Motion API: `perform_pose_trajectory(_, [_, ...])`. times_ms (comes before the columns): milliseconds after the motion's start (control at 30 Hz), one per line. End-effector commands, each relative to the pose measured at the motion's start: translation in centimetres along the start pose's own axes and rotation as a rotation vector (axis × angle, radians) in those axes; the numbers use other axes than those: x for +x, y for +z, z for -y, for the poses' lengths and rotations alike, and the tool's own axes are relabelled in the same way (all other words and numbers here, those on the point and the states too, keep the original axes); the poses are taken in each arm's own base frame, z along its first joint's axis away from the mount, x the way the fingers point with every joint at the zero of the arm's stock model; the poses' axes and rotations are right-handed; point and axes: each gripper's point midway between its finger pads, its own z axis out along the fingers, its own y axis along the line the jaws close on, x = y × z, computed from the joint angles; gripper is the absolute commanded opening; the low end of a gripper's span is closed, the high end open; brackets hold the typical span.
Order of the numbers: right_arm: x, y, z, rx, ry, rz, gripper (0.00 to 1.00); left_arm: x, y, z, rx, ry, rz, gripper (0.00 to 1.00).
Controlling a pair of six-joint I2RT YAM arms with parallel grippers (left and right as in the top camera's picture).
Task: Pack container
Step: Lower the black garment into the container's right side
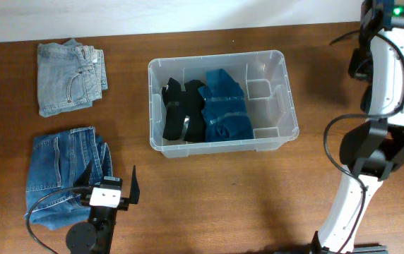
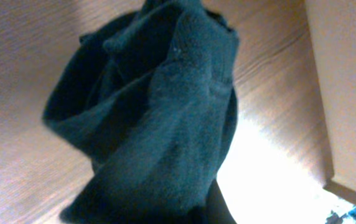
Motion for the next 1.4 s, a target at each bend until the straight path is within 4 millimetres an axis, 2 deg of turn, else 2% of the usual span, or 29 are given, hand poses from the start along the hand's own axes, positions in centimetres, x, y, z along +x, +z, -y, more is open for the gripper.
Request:
perform_pose_trajectory(0, [-0.5, -5.9, -2.8, -0.120, 0.018, 0.119, 0.04, 0.2, 0.0, -0.2, -0.011, 0.015, -0.002, 0.99])
perform_pose_trajectory(167, [1.2, -12.3, -7.7, -0.271, -0.059, 0.219, 0.04, 0.2, 0.0, -0.2, -0.011, 0.015, -0.002, 0.99])
perform_pose_trajectory(300, [3.3, -16.1, -11.4, -0.325, -0.122, 0.278, 0.04, 0.2, 0.0, -0.2, -0.011, 0.015, -0.002, 0.99])
perform_pose_trajectory(467, [6.1, -18.8, -16.2, -0.374, -0.208, 0.303, 0.04, 0.2, 0.0, -0.2, -0.011, 0.015, -0.002, 1.00])
perform_pose_trajectory(600, [7.9, -19.9, -19.0, -0.387, -0.263, 0.311, 0.04, 0.2, 0.0, -0.2, -0.011, 0.015, -0.002, 0.99])
perform_pose_trajectory(833, [10.2, -18.2, -22.4, -0.390, -0.282, 0.221, 0.04, 0.2, 0.0, -0.2, -0.011, 0.015, -0.002, 0.99])
perform_pose_trajectory(1367, [13.3, -10.4, -24.7, -0.254, -0.335, 0.039, 0.04, 0.2, 0.0, -0.2, -0.011, 0.015, -0.002, 0.99])
